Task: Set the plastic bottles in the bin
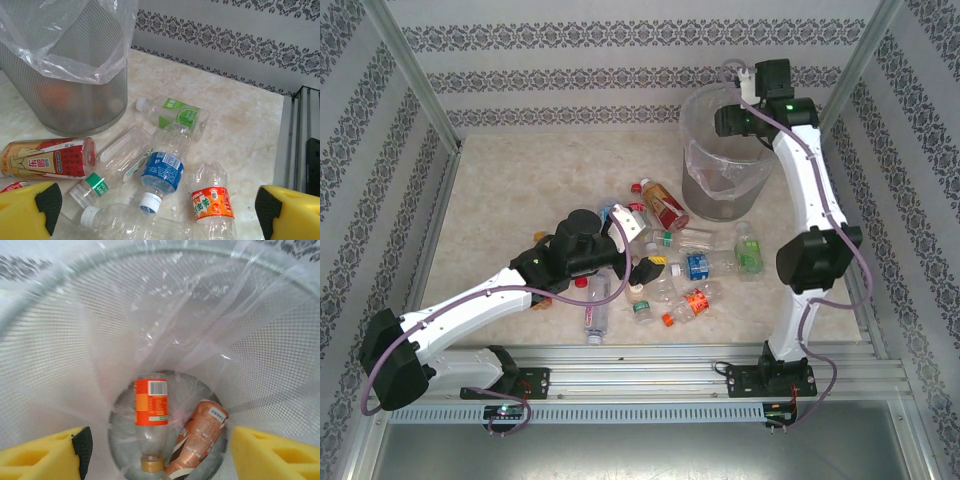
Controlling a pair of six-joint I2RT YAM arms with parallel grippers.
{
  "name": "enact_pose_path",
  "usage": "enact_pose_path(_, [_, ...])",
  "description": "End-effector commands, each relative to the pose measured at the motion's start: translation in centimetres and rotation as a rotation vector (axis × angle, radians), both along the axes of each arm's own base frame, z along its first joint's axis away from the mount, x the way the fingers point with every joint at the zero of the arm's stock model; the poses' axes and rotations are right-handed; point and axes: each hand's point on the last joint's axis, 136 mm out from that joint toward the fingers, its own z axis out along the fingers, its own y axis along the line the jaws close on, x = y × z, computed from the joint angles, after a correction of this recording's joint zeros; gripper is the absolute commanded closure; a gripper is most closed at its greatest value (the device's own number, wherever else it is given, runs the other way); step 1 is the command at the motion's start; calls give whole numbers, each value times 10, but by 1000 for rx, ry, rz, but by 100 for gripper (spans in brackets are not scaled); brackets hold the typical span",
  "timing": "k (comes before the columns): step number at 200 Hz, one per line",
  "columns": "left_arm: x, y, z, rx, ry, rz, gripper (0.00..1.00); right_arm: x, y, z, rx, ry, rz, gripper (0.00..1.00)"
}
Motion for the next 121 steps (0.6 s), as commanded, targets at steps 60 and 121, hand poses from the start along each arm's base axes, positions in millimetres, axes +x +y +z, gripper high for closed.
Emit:
enact_pose_path(60, [-3, 3, 23, -53, -23, -9, 0, -76, 26, 46, 96, -53, 19, 27])
enact_pose_path(121, [-21, -3, 28, -52, -19, -112, 0, -156, 18, 29, 99, -47, -74, 27])
